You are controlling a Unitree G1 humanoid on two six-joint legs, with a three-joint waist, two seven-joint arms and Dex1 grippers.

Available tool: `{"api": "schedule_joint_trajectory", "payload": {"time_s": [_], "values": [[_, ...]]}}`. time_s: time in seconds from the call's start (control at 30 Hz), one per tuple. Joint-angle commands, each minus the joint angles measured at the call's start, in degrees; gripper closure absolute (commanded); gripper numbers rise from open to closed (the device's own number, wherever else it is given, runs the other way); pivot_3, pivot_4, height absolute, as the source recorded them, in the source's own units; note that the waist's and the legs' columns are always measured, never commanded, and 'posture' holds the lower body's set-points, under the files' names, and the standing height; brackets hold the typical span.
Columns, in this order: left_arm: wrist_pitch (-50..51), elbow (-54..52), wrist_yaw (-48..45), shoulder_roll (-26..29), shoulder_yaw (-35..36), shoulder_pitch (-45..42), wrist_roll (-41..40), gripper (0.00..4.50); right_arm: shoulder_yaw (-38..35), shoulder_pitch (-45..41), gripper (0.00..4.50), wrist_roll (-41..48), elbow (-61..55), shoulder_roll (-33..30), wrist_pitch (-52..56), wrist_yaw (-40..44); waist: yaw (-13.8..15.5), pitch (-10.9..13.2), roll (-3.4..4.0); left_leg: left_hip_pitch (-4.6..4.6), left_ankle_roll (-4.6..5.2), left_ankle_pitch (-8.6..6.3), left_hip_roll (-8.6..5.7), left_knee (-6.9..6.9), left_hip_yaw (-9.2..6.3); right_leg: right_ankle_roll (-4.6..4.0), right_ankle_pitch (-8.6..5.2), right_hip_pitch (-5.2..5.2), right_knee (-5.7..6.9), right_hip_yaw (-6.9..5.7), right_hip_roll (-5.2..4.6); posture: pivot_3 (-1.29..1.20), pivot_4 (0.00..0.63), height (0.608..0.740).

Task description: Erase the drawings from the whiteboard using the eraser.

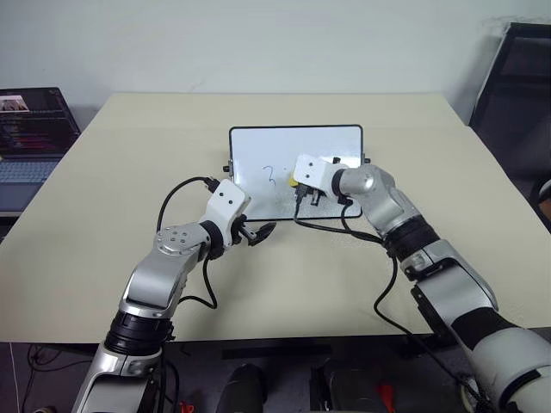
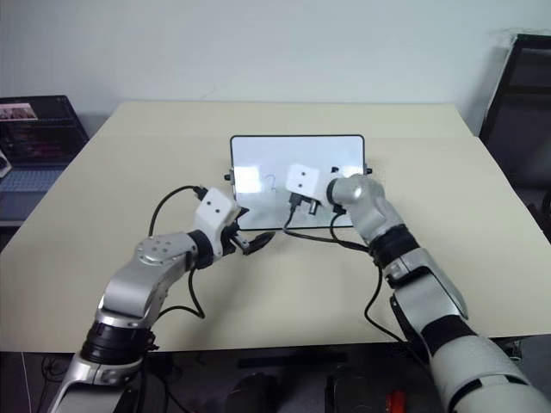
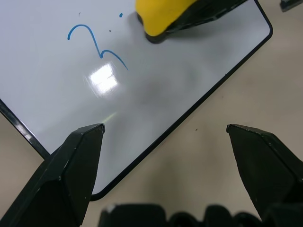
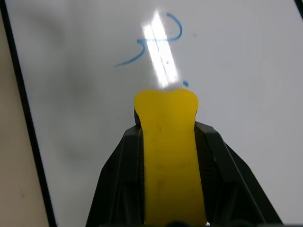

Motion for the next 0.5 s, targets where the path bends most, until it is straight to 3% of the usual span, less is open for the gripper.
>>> {"api": "schedule_joint_trajectory", "payload": {"time_s": [0.03, 0.23, 0.5], "values": [[-0.9, -2.3, 0.3, 0.1, 0.6, -0.1, -0.2, 0.0, -0.2, -3.7, 3.41, -0.1, 2.8, 1.4, -2.0, -1.8, 0.1, 0.0, 0.0, -0.03, 0.0, 0.0, -0.02, -0.03, 0.01, 0.0, 0.0, -0.03, -0.02, 0.01, -0.02, 0.0, 0.15, 0.74], [-1.9, -1.3, 0.2, 0.0, 0.6, 0.1, 0.1, 0.0, 0.0, -7.1, 3.41, -0.5, 8.5, 2.9, -4.3, -3.6, 0.3, 0.0, 0.0, -0.07, 0.0, 0.0, -0.02, -0.25, 0.03, -0.02, 0.0, -0.12, -0.16, 0.02, -0.04, 0.0, 0.15, 0.74], [-3.8, 0.1, 0.1, 0.0, 0.6, 0.7, 0.2, 0.0, -0.1, -6.2, 3.41, -0.6, 9.9, 0.2, -4.6, -2.8, 0.4, 0.0, 0.0, -0.06, 0.0, 0.0, -0.02, -0.44, 0.03, -0.02, 0.0, -0.12, -0.34, 0.01, -0.06, 0.0, 0.15, 0.74]]}}
